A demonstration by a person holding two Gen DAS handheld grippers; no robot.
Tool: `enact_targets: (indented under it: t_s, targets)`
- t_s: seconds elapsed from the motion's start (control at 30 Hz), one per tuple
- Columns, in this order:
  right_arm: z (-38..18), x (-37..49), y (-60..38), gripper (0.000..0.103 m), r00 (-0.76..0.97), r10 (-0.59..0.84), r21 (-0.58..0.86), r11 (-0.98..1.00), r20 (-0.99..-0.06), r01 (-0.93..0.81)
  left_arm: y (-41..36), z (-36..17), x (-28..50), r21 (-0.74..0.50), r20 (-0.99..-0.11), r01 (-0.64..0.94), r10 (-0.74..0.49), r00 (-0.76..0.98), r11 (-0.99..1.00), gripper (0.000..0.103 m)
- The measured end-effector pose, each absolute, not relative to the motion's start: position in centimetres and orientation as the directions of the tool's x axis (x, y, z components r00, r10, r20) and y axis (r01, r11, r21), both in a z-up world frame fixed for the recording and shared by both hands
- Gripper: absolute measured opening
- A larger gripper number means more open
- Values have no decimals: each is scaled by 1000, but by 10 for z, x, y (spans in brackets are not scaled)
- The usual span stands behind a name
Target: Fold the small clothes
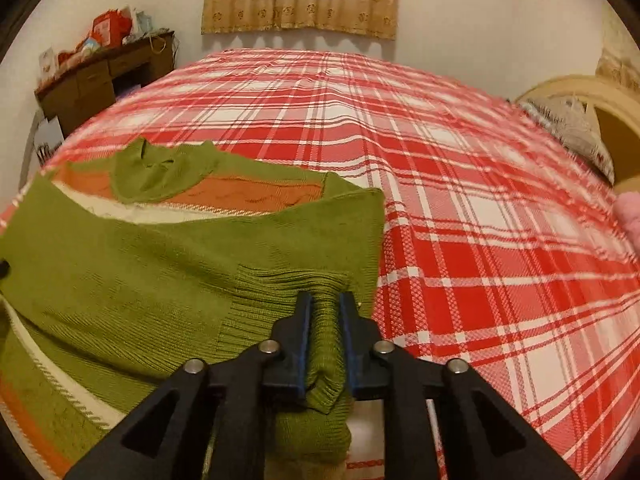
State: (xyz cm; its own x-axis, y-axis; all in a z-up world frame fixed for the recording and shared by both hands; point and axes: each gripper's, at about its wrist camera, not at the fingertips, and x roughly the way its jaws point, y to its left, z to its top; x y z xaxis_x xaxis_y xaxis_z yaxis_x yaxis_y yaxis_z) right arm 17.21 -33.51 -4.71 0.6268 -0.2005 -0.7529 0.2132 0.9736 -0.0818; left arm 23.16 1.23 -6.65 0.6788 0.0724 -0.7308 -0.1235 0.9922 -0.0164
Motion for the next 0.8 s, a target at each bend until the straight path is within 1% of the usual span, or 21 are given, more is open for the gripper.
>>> enact_targets:
  t_s: [0.03,0.1,0.13,0.17,0.2,0.33,0.37,0.4,0.43,0.47,0.5,0.6,0.67,0.73,0.77,0.8]
  targets:
    - [-44,169,-340,26,622,-187,-52,972,-760,229,12,-66,231,-14,-729,-124,75,680,992,103]
    - [-30,149,-342,26,641,-264,-51,942,-720,331,14,-65,230,-24,-731,-123,67,679,992,103]
    - [-21,137,-338,27,674,-271,-37,940,-687,341,15,-65,231,-28,-733,-123,63,677,992,103]
    - [-15,129,-332,27,702,-247,-21,949,-668,315,16,-65,231,-28,-734,-124,64,676,992,103]
    - [-13,125,-324,27,715,-214,-13,961,-666,276,15,-65,231,-22,-733,-124,68,676,992,103]
    - [-26,134,-299,27,696,-80,21,990,-714,136,15,-65,231,-16,-733,-122,71,677,992,103]
    - [-35,139,-293,27,669,-57,23,994,-741,110,15,-65,232,-25,-737,-116,60,673,993,103]
    - [-45,143,-291,28,633,-51,22,994,-773,107,15,-65,232,-27,-741,-108,52,670,994,103]
    - [-51,142,-290,31,627,-56,18,994,-777,111,15,-65,232,-20,-744,-95,49,667,995,103]
    - [-50,138,-290,32,647,-65,11,994,-760,113,13,-65,229,-4,-742,-79,50,668,997,103]
    - [-50,136,-290,34,638,-71,4,993,-766,114,11,-64,224,14,-736,-65,54,674,998,103]
    - [-46,122,-291,35,593,-62,17,992,-803,128,8,-64,207,70,-716,-43,80,693,997,103]
    - [-31,93,-292,35,640,-41,60,989,-767,136,3,-67,193,128,-717,-5,96,690,992,103]
    - [-11,56,-292,37,699,-39,72,989,-714,129,5,-63,174,148,-692,19,90,716,989,103]
    - [-3,41,-291,40,720,-47,65,990,-692,127,9,-60,164,141,-687,35,72,723,989,103]
    - [5,23,-290,48,742,-58,55,990,-668,127,15,-59,156,118,-691,55,42,721,991,103]
